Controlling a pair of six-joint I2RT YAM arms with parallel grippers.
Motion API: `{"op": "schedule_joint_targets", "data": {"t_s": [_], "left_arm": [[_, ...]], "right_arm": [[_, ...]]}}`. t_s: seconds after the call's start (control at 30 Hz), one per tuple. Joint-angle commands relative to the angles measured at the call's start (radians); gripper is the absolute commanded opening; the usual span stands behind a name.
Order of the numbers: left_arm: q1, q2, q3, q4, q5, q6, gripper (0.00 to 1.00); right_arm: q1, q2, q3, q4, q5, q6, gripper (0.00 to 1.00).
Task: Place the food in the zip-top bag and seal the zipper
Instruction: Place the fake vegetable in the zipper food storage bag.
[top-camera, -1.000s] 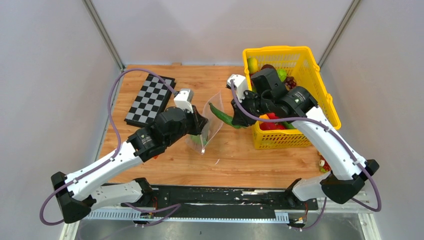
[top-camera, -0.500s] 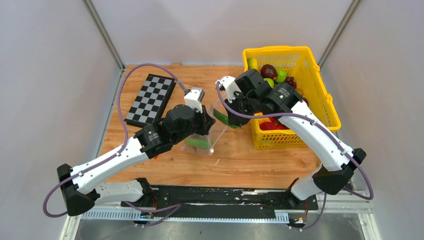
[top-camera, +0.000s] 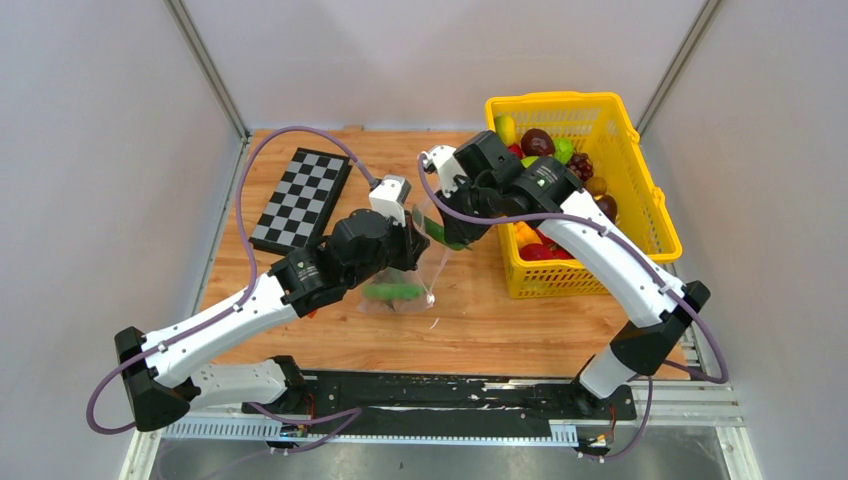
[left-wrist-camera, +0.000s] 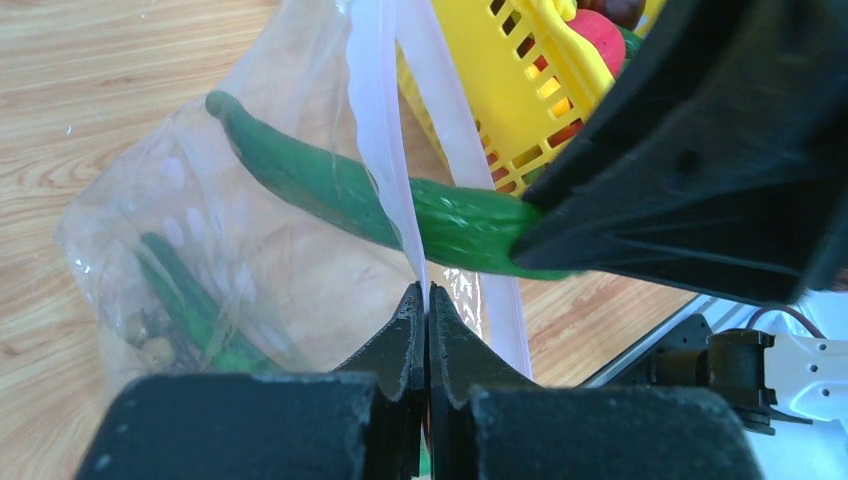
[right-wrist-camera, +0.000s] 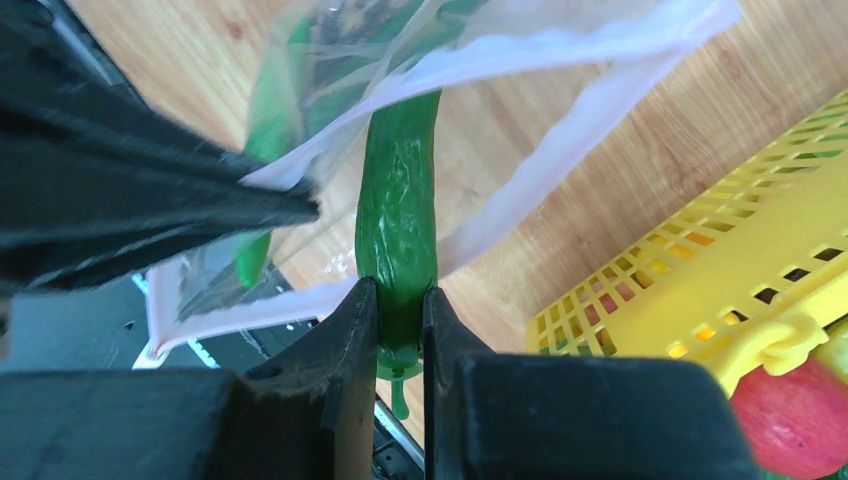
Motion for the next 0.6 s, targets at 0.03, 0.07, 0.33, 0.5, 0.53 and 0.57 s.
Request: {"op": "schedule_joint_targets", "data": {"t_s": [0.03, 0.07, 0.33, 0.5, 0.53, 0.57], "left_arm": [[-0.008, -0.019, 0.015, 0.020, -0.018, 0.015, 0.00], [-0.008, -0.021, 0.012, 0.015, -0.028, 0.013, 0.00], [-0.008, -0.022, -0.008, 0.007, -0.052, 0.021, 0.00], [-0.008, -0.044, -0.050, 0.082, -0.047, 0.013, 0.00], [-0.008, -0.051, -0.057, 0.097, -0.046, 0.010, 0.00], [-0.008, -0.057, -0.065, 0.106, -0.045, 0.008, 0.00]], "right_arm": [[0.005, 0.059, 0.074, -0.009, 0.128, 0.045, 0.02], [0.004, 0.067, 0.084, -0.019, 0.138, 0.049, 0.02], [0.005, 0.041, 0.062, 0.067, 0.030, 0.039, 0.04], [0.004, 0.062, 0.063, 0.093, 0.010, 0.060, 0.08], [0.004, 0.065, 0.062, 0.097, 0.007, 0.060, 0.08], [0.005, 0.066, 0.057, 0.104, 0.005, 0.060, 0.09]]}}
